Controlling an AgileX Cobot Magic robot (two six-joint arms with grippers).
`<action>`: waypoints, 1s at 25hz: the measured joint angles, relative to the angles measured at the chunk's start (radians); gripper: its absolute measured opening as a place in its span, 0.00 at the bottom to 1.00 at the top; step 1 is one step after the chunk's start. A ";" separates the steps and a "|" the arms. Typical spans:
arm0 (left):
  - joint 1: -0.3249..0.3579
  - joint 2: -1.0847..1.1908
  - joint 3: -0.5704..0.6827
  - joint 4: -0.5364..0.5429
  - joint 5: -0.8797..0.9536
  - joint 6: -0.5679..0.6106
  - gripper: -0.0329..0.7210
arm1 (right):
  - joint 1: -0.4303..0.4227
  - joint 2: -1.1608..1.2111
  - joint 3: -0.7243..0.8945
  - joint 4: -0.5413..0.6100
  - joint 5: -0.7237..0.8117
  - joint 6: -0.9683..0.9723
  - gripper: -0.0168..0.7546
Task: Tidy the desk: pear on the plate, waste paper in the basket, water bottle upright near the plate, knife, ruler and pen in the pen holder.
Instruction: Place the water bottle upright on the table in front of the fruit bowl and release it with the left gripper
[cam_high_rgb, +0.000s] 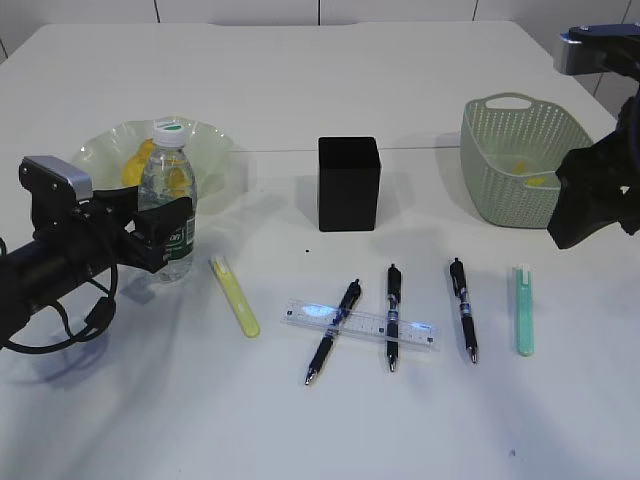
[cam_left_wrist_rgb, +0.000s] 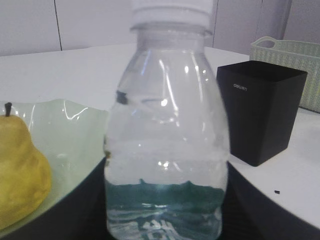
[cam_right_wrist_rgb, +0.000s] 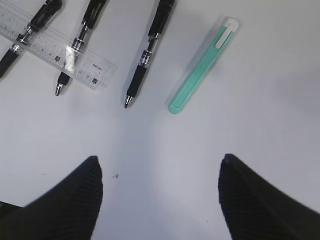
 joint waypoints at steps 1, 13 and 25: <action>0.000 0.000 0.002 -0.012 0.000 0.000 0.55 | 0.000 0.000 0.000 0.000 0.000 0.000 0.72; 0.000 0.000 0.029 -0.036 0.000 0.001 0.66 | 0.000 0.000 0.000 0.000 -0.002 0.000 0.72; 0.000 -0.024 0.049 -0.034 0.140 0.006 0.71 | 0.000 0.000 0.000 0.000 -0.003 0.000 0.72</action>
